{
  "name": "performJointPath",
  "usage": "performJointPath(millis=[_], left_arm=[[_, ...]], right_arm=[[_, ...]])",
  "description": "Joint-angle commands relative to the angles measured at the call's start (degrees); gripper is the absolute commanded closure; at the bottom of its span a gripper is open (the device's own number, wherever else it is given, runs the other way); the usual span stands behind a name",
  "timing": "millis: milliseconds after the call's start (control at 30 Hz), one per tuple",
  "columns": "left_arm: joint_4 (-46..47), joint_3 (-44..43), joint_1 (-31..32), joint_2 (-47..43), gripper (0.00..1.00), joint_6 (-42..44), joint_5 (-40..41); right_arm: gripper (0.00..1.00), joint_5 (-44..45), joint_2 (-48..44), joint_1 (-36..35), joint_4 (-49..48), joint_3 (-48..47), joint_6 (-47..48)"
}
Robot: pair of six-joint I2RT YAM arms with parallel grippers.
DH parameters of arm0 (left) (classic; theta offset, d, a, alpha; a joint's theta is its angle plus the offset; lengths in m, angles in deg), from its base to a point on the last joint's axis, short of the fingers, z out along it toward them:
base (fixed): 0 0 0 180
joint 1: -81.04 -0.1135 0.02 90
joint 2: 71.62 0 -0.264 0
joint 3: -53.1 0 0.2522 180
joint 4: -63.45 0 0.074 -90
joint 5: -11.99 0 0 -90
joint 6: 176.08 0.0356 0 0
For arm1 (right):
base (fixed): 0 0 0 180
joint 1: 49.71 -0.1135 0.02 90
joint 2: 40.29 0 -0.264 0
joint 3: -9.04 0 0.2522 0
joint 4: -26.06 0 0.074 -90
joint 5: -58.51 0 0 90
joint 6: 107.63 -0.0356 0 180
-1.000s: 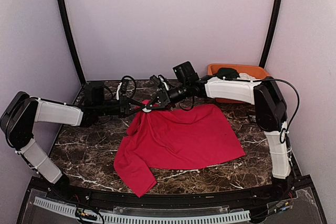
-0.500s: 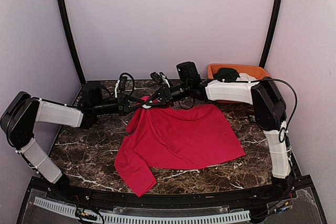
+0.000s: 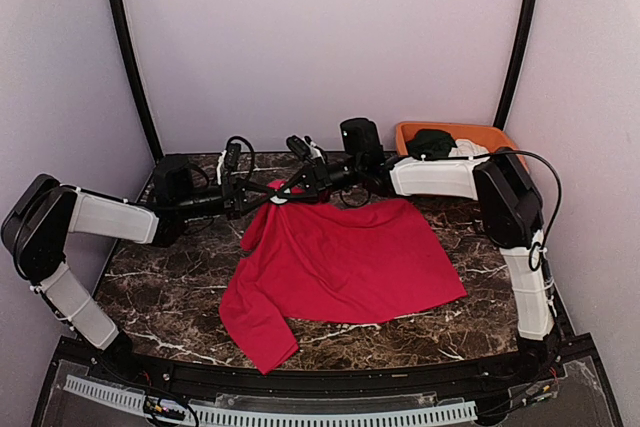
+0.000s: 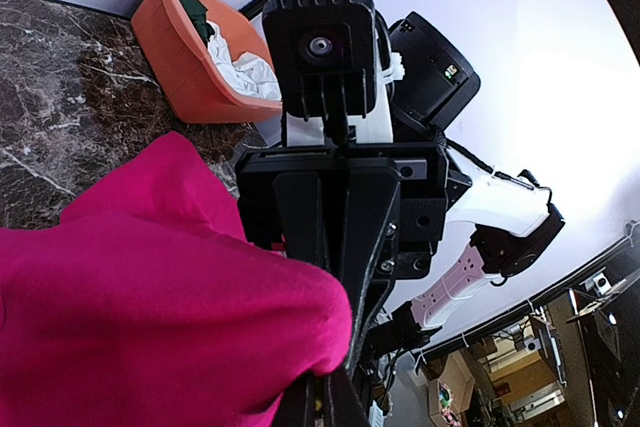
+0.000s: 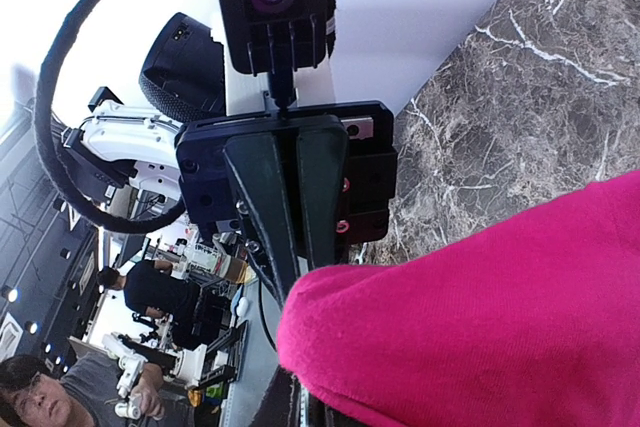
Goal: Pin the brooch onto the clothing
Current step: Pin the brooch onto the flattened clothing.
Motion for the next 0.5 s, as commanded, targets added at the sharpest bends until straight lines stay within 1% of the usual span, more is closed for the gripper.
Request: performJointPath(millis=[0, 267, 467], left_arm=[[5.0, 0.0, 0.9, -0.2, 0.99, 0.1, -1.3], [5.3, 0.1, 0.9, -0.2, 0.99, -0.1, -1.3], [5.5, 0.1, 1.0, -0.2, 0.99, -0.3, -1.3]], right_arm=[[0.94, 0.4, 2.1, -2.0, -2.6, -0.8, -1.9], [0.96, 0.8, 3.4, -2.6, -1.2, -2.2, -2.5], [0.92, 2.1, 3.4, -2.8, 1.0, -3.3, -1.3]])
